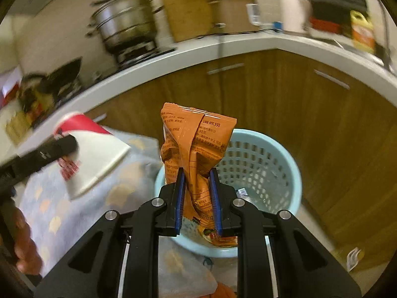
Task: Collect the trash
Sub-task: 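Carry the cup and wrapper to the blue basket and release both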
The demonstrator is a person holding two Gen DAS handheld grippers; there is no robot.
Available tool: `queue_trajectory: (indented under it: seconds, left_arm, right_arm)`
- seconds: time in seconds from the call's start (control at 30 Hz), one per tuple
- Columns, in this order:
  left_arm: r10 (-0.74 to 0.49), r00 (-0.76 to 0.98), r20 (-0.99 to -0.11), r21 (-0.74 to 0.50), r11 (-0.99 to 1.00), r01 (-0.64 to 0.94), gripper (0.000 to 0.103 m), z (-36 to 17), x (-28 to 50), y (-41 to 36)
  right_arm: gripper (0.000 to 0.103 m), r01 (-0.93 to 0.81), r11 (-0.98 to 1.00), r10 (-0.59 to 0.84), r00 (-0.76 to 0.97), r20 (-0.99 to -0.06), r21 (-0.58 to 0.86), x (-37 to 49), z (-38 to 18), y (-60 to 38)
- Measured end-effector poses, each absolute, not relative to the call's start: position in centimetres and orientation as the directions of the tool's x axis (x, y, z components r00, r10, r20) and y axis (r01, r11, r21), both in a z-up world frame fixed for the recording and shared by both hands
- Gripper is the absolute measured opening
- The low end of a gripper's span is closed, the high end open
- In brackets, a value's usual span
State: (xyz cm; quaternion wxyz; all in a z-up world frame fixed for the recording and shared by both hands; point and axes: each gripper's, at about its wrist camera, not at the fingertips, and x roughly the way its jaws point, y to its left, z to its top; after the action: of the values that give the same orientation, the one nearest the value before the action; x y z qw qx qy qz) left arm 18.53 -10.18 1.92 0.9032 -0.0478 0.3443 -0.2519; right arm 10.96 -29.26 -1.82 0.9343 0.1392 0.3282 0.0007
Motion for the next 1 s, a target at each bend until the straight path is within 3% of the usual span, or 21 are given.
queue_trajectory:
  seconds: [0.27, 0.37, 0.43, 1.0]
  left_arm:
    - [-0.471, 0.586, -0.659, -0.225, 0.867, 0.445, 0.050, -1.3, 20.8, -15.9]
    - [-0.468, 0.565, -0.680, -0.202, 0.860, 0.469, 0.055, -2.1, 20.8, -16.7]
    - [-0.471, 0.548, -0.691, -0.207, 0.855, 0.475, 0.062, -2.5, 20.8, -16.7]
    - [-0.451, 0.667, -0.593, -0.205, 0.886, 0.416, 0.069, 1.8, 14.3, -8.7]
  right_arm:
    - [0.023, 0.197, 0.951, 0.018, 0.732, -0.681, 0.237, 12.0, -4.2, -32.8]
    - [0.034, 0.211, 0.951, -0.002, 0.732, -0.682, 0.225, 12.1, -4.7, -32.9]
    - [0.052, 0.221, 0.954, -0.026, 0.732, -0.680, 0.202, 12.1, -4.9, -32.7]
    - [0.052, 0.128, 0.988, -0.050, 0.809, -0.585, 0.092, 8.3, 0.3, -26.4]
